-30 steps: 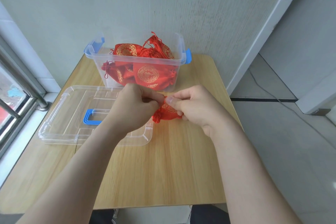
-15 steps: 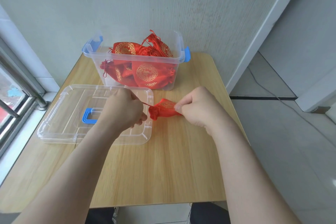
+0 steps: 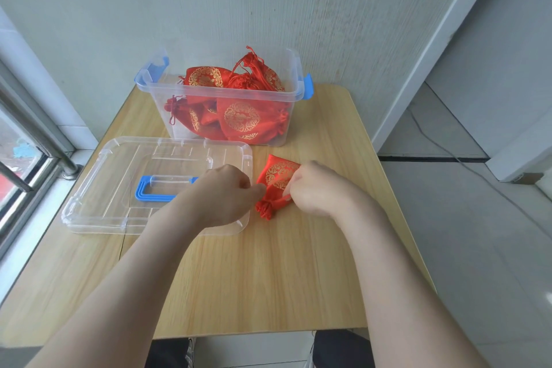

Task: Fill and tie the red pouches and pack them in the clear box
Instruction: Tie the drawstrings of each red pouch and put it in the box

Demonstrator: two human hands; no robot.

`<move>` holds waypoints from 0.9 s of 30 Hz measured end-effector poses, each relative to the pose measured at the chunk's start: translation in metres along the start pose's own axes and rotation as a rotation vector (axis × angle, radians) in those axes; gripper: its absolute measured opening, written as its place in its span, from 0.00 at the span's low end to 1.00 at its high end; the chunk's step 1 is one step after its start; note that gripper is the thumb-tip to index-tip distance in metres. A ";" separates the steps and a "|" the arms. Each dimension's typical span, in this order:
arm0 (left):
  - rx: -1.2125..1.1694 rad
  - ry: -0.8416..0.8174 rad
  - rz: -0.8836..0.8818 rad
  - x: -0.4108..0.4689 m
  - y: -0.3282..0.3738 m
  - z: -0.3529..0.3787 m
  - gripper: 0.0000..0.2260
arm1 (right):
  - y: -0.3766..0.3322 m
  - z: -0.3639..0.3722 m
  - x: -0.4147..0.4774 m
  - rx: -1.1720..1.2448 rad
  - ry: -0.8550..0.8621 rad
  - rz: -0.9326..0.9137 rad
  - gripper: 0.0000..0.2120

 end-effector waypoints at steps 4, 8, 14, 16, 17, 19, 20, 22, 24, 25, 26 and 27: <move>0.006 0.032 0.109 0.000 0.010 0.001 0.23 | -0.002 0.002 0.000 0.012 -0.002 0.003 0.13; 0.009 0.044 0.142 0.001 0.010 0.005 0.19 | 0.001 0.004 0.000 -0.032 0.063 -0.004 0.17; -0.022 0.006 0.131 0.004 0.009 0.006 0.17 | 0.002 0.002 0.000 -0.029 0.106 0.004 0.21; -0.026 0.013 0.128 0.004 0.008 0.006 0.16 | 0.003 -0.002 0.000 -0.034 0.137 0.019 0.17; -0.026 0.024 0.128 0.005 0.008 0.005 0.16 | 0.004 -0.004 0.000 -0.029 0.151 0.030 0.16; -0.022 0.042 0.130 0.006 0.008 0.005 0.17 | 0.003 -0.009 -0.003 -0.032 0.168 0.036 0.14; -0.014 0.037 0.131 0.007 0.008 0.005 0.18 | 0.002 -0.010 -0.005 -0.042 0.171 0.031 0.13; 0.005 0.021 0.121 0.007 0.006 0.005 0.18 | 0.000 -0.012 -0.008 -0.070 0.173 0.028 0.14; 0.021 0.022 0.117 0.005 0.007 0.006 0.20 | -0.002 -0.013 -0.011 -0.102 0.182 0.016 0.15; 0.021 0.030 0.124 0.004 0.009 0.006 0.21 | -0.004 -0.013 -0.011 -0.114 0.190 -0.007 0.14; 0.012 0.040 0.135 0.002 0.012 0.006 0.21 | -0.007 -0.012 -0.011 -0.114 0.201 -0.040 0.12; -0.005 0.049 0.146 0.000 0.016 0.004 0.20 | -0.010 -0.012 -0.011 -0.099 0.209 -0.073 0.11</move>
Point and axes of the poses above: each hand's wrist, its own x-axis towards the middle knuckle, its own z-axis out of the palm, y = z × x, the point moved 8 cm from there along x, towards the middle knuckle, and after that the axes turned 10 degrees about y, right-handed, at the moved point
